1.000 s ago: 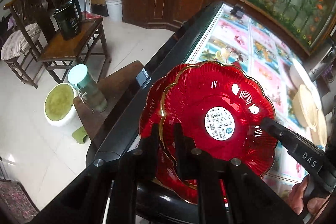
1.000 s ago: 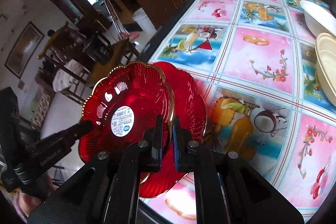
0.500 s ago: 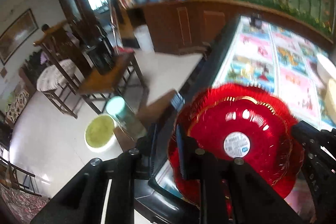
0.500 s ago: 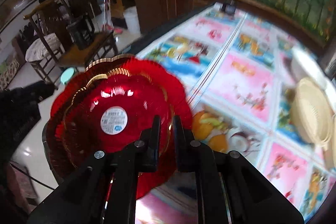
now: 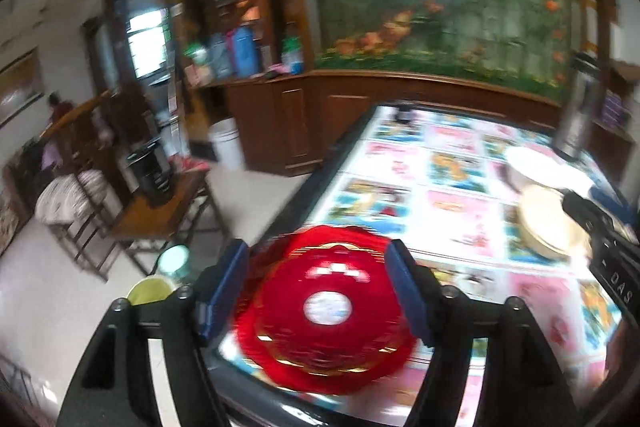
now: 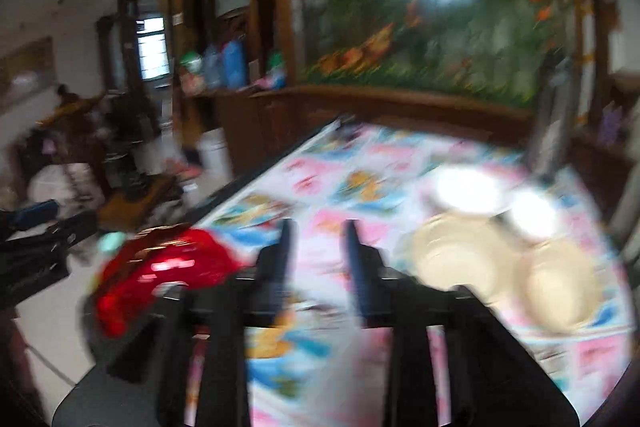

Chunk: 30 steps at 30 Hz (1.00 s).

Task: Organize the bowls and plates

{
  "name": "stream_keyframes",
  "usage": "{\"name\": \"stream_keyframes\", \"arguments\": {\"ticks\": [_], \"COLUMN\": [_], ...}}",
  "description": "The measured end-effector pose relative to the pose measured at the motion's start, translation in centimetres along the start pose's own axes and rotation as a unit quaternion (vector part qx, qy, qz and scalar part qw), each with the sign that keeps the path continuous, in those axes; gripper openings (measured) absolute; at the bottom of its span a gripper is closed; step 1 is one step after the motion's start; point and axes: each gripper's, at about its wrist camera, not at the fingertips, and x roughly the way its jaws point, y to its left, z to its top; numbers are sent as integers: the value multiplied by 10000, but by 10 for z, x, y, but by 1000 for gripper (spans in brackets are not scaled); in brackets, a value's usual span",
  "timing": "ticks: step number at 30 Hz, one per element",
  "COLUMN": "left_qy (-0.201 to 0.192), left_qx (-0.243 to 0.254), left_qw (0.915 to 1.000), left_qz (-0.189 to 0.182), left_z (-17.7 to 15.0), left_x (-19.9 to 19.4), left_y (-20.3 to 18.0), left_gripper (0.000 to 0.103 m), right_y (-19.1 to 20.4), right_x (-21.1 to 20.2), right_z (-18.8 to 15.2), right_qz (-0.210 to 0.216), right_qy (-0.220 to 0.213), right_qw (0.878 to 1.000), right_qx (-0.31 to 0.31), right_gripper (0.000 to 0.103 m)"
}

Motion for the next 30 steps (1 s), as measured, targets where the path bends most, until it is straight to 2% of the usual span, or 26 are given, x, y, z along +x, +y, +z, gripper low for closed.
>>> {"name": "stream_keyframes", "arguments": {"ticks": [1,2,4,5,6,9,12,16,20,22,24,26,28,30], "left_qy": [21,69,267,389,563,1059,1408,1813,2225,2365,2422,2528,2680,2841], "left_qx": [122,223,392,455,471,409,353,215,133,185,192,218,336,525], "left_qw": [9998,9993,9964,9942,9908,9796,9723,9652,9547,9507,9463,9364,9222,9121], "left_qz": [-132,-284,-696,-892,-1138,-1661,-1832,-1870,-1969,-1998,-2132,-2425,-2767,-2909], "left_z": [0,0,1,2,3,8,8,2,-5,-6,-5,-1,1,0], "left_x": [-3,-3,-2,0,4,19,34,54,70,75,74,73,69,67], "left_y": [-12,-22,-43,-53,-62,-89,-112,-138,-155,-162,-171,-186,-210,-237], "left_gripper": [74,75,75,75,75,75,75,75,75,75,75,75,75,75], "right_y": [-9,-22,-49,-69,-91,-142,-191,-227,-258,-278,-298,-319,-335,-348], "right_x": [-9,-17,-28,-31,-34,-43,-54,-47,-42,-43,-47,-51,-54,-55], "right_z": [1,3,3,2,0,-13,-34,-64,-86,-96,-103,-110,-116,-119], "right_qz": [-213,-293,-93,180,473,718,620,822,772,634,305,38,-72,-63], "right_qy": [-99,-167,-50,122,288,494,588,811,853,839,741,723,706,682], "right_qw": [9997,9994,9997,9984,9947,9821,9684,9450,9311,9236,9179,9093,9009,8940], "right_qx": [-35,-3,242,515,866,1668,2343,3059,3462,3687,3886,4099,4282,4429], "right_gripper": [84,85,85,85,85,85,85,85,85,85,85,85,85,85]}}
